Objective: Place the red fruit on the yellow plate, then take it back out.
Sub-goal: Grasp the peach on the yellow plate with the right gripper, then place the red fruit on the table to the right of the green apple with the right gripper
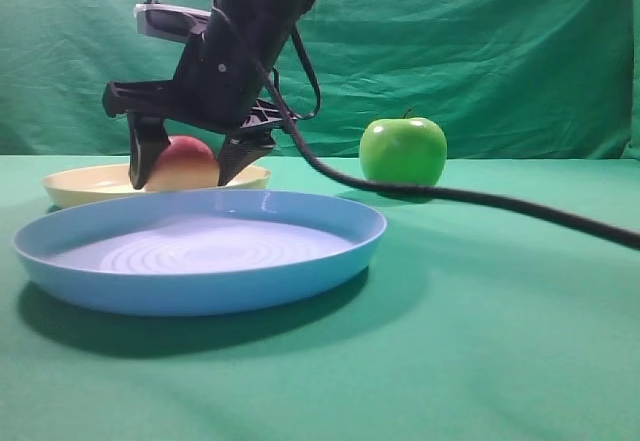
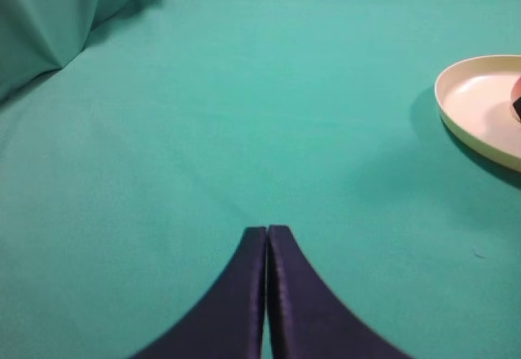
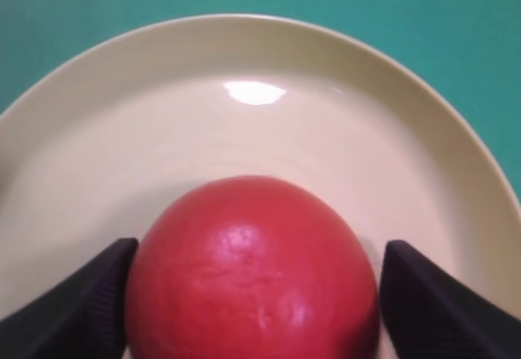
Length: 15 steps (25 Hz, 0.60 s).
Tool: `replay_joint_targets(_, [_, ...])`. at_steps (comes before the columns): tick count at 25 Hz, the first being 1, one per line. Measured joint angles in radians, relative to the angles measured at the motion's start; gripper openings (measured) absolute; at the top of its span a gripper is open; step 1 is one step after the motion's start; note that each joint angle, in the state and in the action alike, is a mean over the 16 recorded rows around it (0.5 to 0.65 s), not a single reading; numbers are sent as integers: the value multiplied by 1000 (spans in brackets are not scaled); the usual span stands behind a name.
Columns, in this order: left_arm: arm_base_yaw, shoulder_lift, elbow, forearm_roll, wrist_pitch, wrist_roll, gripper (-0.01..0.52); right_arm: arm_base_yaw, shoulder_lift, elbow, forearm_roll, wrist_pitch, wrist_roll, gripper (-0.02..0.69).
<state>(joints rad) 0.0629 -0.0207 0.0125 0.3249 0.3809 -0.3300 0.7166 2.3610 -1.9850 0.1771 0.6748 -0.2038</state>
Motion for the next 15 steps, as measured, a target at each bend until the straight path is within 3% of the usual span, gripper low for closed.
replay_joint_targets(5, [0, 0, 0, 0, 0, 0, 0, -15, -96, 0, -41, 105, 34, 224])
replay_joint_targets(15, [0, 0, 0, 0, 0, 0, 0, -50, -409, 73, -171, 351, 163, 208])
